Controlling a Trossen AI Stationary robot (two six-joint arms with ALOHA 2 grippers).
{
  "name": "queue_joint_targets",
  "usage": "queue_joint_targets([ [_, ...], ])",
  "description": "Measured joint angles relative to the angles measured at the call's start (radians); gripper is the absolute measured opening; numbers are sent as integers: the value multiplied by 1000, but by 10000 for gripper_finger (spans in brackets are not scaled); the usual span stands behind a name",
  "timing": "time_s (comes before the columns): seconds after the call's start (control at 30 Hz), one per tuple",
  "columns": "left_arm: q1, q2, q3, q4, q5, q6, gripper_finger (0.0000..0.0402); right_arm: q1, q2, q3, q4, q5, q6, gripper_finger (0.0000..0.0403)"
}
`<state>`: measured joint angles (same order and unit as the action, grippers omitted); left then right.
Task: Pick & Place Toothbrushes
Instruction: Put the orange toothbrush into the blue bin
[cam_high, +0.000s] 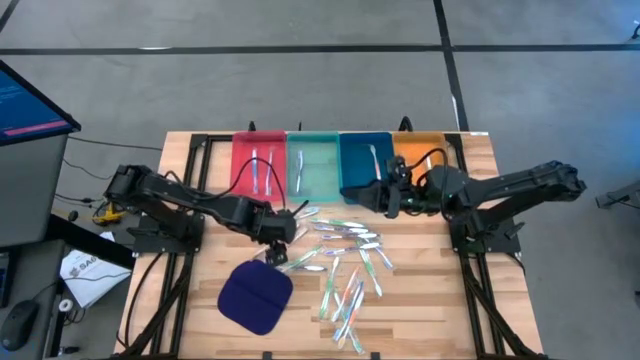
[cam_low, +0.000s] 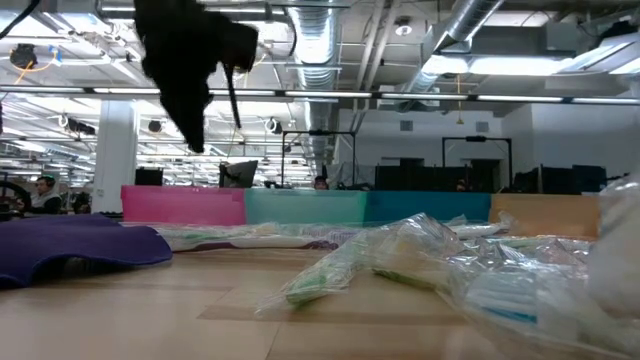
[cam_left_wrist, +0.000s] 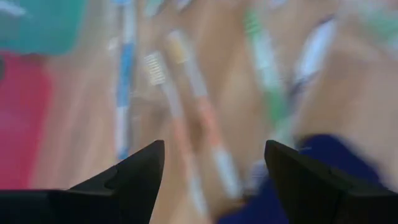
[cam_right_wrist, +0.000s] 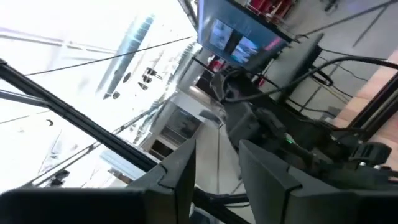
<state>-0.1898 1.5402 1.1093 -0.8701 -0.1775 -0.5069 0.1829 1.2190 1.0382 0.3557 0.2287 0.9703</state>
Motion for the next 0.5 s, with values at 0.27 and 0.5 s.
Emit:
queue_joint_targets([
  [0.27, 34, 0, -159, 8, -37, -46, 273, -1, -6, 0, -1, -3, -1, 118],
  [0.5, 20, 0, -197, 23, -40, -105, 273, -1, -6, 0, -11, -18, -8, 118],
])
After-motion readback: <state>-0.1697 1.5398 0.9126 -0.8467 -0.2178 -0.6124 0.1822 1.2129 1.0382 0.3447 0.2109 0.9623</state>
